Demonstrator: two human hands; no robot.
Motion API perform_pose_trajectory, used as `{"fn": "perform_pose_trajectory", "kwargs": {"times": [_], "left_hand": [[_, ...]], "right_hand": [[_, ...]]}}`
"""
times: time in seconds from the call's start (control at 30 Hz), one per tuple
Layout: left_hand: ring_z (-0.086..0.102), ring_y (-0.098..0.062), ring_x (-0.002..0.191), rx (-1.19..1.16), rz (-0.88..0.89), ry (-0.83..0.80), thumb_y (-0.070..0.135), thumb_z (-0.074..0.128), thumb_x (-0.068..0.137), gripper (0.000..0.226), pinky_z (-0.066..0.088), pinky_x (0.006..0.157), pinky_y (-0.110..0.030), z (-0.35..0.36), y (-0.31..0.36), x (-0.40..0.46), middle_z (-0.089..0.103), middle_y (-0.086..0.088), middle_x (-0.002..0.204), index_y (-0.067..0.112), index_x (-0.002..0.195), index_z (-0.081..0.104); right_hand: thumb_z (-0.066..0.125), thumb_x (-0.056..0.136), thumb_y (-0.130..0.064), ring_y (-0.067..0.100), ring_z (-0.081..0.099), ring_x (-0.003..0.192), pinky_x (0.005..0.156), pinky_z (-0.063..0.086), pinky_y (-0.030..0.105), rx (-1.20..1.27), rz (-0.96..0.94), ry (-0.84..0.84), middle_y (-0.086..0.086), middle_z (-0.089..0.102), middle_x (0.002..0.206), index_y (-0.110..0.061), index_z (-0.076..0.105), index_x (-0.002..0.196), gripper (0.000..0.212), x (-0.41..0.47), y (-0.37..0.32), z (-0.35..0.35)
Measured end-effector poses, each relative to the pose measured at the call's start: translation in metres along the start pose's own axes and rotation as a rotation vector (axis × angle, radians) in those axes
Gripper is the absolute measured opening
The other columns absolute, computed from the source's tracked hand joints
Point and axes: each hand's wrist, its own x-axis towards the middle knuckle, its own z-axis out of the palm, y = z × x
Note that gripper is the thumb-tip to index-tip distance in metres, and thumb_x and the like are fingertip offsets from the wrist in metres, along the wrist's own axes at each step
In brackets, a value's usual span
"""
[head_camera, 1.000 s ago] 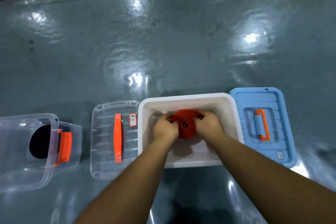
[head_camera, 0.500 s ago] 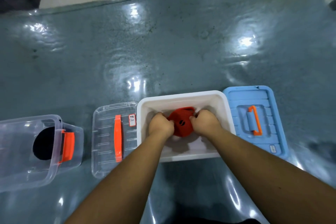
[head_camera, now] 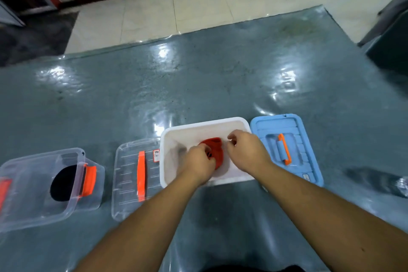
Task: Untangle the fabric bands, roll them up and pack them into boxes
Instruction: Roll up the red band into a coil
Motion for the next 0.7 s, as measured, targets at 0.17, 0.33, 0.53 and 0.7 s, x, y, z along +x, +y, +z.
{"fn": "perform_pose_trajectory", "kwargs": {"times": [0.17, 0.33, 0.53, 0.7], "left_hand": [[0.064, -0.024, 0.112, 0.061, 0.158, 0.057, 0.036, 0.052, 0.088, 0.036, 0.052, 0.096, -0.035, 0.012, 0.036, -0.022, 0.069, 0.001, 0.120, 0.023, 0.116, 0.069], [0.060, -0.022, 0.116, 0.092, 0.330, 0.079, 0.026, 0.058, 0.094, 0.033, 0.051, 0.099, -0.038, 0.039, 0.075, -0.040, 0.064, 0.001, 0.127, 0.021, 0.126, 0.066], [0.060, -0.024, 0.116, 0.099, 0.555, 0.081, 0.018, 0.060, 0.092, 0.029, 0.050, 0.100, -0.039, 0.081, 0.110, -0.063, 0.066, -0.001, 0.123, 0.018, 0.119, 0.070], [0.060, -0.025, 0.119, 0.160, 0.505, -0.089, 0.024, 0.059, 0.092, 0.034, 0.050, 0.102, -0.038, 0.117, 0.116, -0.070, 0.065, 0.000, 0.128, 0.023, 0.126, 0.066]], "right_hand": [[0.053, 0.095, -0.025, 0.027, 0.067, 0.105, 0.086, 0.054, 0.039, 0.064, 0.024, 0.138, 0.005, 0.073, 0.115, -0.020, 0.067, 0.121, 0.030, -0.021, 0.030, -0.028], [0.049, 0.098, -0.027, 0.030, 0.065, 0.109, 0.086, 0.055, 0.040, 0.035, 0.175, 0.138, 0.003, 0.072, 0.117, -0.022, 0.066, 0.123, 0.031, -0.038, 0.084, -0.042], [0.053, 0.095, -0.031, 0.033, 0.066, 0.111, 0.091, 0.055, 0.040, 0.032, 0.311, 0.083, 0.009, 0.072, 0.120, -0.019, 0.067, 0.120, 0.031, -0.052, 0.146, -0.049], [0.056, 0.099, -0.030, 0.035, 0.063, 0.119, 0.097, 0.052, 0.040, 0.035, 0.349, 0.056, 0.015, 0.070, 0.125, -0.012, 0.066, 0.125, 0.033, -0.049, 0.178, -0.047]]}}
